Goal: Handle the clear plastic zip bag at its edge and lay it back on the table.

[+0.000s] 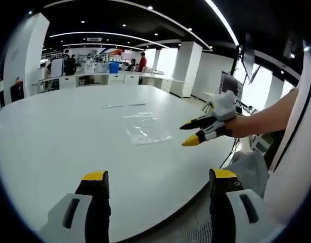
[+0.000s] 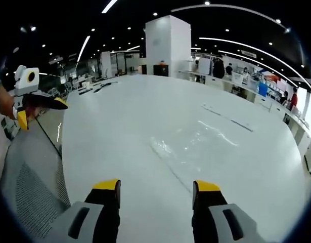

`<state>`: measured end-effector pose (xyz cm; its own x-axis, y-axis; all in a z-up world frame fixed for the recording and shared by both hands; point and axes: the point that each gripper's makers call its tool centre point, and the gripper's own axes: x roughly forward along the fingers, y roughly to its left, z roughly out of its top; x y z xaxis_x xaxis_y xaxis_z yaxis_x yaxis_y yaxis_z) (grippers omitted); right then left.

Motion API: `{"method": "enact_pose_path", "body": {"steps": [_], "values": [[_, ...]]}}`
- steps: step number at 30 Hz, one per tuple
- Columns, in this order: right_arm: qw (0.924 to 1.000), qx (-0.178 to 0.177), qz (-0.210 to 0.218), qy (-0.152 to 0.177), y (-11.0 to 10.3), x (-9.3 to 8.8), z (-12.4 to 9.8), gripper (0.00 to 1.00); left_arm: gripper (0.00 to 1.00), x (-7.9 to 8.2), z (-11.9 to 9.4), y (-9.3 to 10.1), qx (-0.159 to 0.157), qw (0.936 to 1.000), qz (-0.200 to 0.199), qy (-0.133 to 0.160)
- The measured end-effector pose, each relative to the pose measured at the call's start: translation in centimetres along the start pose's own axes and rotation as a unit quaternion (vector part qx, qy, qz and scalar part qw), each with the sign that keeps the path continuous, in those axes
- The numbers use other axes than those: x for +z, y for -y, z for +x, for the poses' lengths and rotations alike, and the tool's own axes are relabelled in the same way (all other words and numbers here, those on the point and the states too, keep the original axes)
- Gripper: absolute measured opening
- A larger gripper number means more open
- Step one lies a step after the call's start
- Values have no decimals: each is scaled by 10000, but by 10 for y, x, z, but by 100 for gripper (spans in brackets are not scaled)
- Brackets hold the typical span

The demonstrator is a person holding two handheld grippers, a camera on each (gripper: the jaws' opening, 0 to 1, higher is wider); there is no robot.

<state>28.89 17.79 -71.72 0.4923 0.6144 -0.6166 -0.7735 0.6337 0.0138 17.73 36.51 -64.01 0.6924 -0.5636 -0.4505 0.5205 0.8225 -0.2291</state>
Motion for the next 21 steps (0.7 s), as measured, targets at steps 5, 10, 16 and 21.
{"method": "enact_pose_path", "body": {"steps": [5,10,16,21], "values": [[9999,42,-72,-96,3,-3,7,54,80,3,0,2,37,10000,-18,-30],[9996,55,-211,-202,12,-7,12,50,79,4,1,4,44,10000,-5,-62],[9984,93,-436,-353,19,-10,18,45,79,6,1,6,62,10000,-26,-56],[9963,139,-671,-517,22,-13,24,39,79,4,1,3,77,9999,-62,-67]]}}
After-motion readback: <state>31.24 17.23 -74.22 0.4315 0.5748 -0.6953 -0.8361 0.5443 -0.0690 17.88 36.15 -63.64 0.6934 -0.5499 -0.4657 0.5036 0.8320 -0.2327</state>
